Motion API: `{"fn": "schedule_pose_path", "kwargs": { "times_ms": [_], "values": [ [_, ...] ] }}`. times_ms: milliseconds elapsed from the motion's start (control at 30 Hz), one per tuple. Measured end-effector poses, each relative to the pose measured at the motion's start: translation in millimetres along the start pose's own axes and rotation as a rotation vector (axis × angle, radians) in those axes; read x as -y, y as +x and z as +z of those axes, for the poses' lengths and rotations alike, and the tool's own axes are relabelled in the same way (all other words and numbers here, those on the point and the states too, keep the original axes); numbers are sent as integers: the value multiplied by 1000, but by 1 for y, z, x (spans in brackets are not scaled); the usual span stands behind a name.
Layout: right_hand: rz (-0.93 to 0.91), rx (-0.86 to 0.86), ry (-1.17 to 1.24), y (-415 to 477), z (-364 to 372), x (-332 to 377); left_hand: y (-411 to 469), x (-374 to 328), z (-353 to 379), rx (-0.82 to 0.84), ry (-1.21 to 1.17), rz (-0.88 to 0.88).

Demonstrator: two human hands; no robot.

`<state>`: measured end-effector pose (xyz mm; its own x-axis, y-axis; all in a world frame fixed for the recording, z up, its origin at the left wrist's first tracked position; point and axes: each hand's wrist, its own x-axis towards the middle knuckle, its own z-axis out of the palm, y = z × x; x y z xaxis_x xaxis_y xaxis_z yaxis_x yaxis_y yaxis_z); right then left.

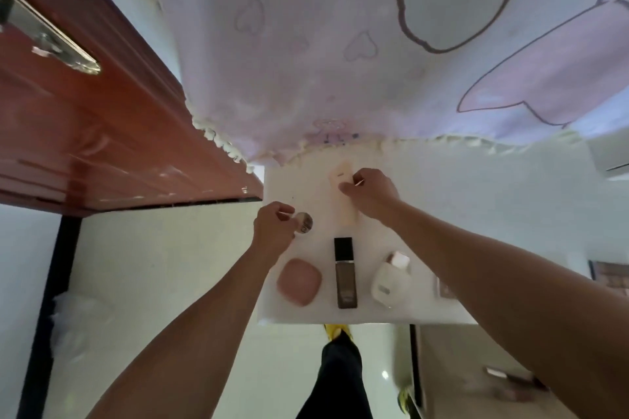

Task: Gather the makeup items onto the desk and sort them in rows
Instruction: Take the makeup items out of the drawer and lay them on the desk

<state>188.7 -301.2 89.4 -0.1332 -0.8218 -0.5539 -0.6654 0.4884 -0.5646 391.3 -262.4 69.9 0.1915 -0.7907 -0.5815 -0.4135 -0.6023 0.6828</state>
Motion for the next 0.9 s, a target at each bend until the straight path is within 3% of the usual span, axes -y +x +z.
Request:
{"fn": "schedule_pose_path", "kwargs": {
  "times_ms": [133, 333, 500, 667, 900],
  "values": [
    [75, 48, -26, 16, 24, 7, 17, 2, 4, -6, 31, 34],
    [129, -37, -122, 17, 34, 3, 19, 4, 1, -46, 265, 148],
    [91, -60, 7, 5, 11, -16, 7, -8, 5, -80, 380, 258],
    [51, -219, 44, -31, -49, -71, -38, -54, 41, 37, 377, 471],
    [104, -399, 57, -111, -121, -200, -129, -72, 149, 337, 473, 709]
  ]
}}
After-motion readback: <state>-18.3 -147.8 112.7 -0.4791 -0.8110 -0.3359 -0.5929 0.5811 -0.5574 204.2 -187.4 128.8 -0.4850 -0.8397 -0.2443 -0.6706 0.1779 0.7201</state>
